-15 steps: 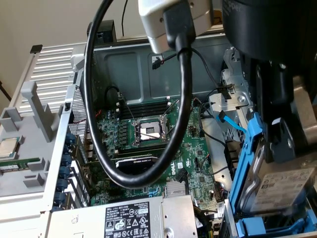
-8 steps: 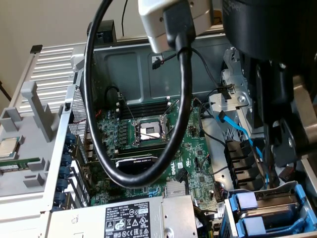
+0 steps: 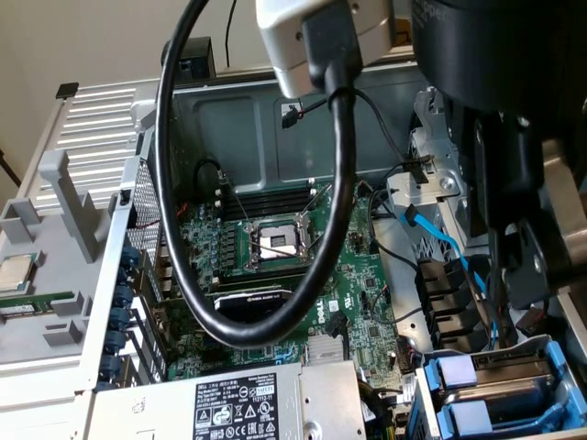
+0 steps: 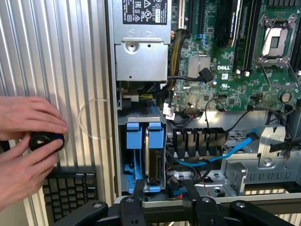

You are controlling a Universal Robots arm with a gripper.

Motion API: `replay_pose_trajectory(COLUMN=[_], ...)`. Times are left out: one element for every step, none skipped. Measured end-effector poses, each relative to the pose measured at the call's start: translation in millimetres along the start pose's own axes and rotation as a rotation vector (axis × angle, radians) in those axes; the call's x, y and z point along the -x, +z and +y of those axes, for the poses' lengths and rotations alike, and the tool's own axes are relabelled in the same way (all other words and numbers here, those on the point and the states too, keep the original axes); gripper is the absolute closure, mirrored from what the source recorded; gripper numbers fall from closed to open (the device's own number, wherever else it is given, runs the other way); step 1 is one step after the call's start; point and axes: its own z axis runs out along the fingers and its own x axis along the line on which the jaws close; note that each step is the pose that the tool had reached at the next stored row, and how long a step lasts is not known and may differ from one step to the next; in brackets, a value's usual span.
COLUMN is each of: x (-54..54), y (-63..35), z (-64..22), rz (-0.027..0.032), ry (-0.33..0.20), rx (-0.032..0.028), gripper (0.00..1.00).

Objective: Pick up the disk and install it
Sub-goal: 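Insert the disk into the insertion slot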

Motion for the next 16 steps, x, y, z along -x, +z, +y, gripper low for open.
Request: replay_pose_trajectory(x=[0.0,0.0,0.0,0.0,0.0,0.0,0.0,0.3,0.7,1.1,1.4,1.7,1.8,2.0,2.1,2.3], y=[0.0,0.0,0.0,0.0,0.0,0.0,0.0,0.2,0.6,1.4,2.3,3.1,4.2,5.0,5.9,6.7], z=[0.0,0.0,0.0,0.0,0.0,0.0,0.0,-0.9,-2.4,-4.7,-7.3,-10.4,-13.5,-16.6,-19.5,-22.3], rz=[0.0000,0.0000,0.0000,0.0000,0.0000,0.0000,0.0000,0.0002,0.0003,0.0002,0.0002,0.0003,0.0002,0.0003,0.0004,0.0006], ry=[0.000,0.000,0.000,0.000,0.000,0.000,0.000,0.000,0.000,0.000,0.000,0.000,0.001,0.001,0.001,0.001], rx=[0.0000,0.0000,0.0000,0.0000,0.0000,0.0000,0.0000,0.0002,0.0010,0.0030,0.0045,0.0060,0.0076,0.0097,0.0121,0.0147], gripper=[0.55,0.55,0.55,0.55,0.55,0.55,0.55,0.55,0.55,0.55,0.55,0.55,0.55,0.55,0.55,0.55])
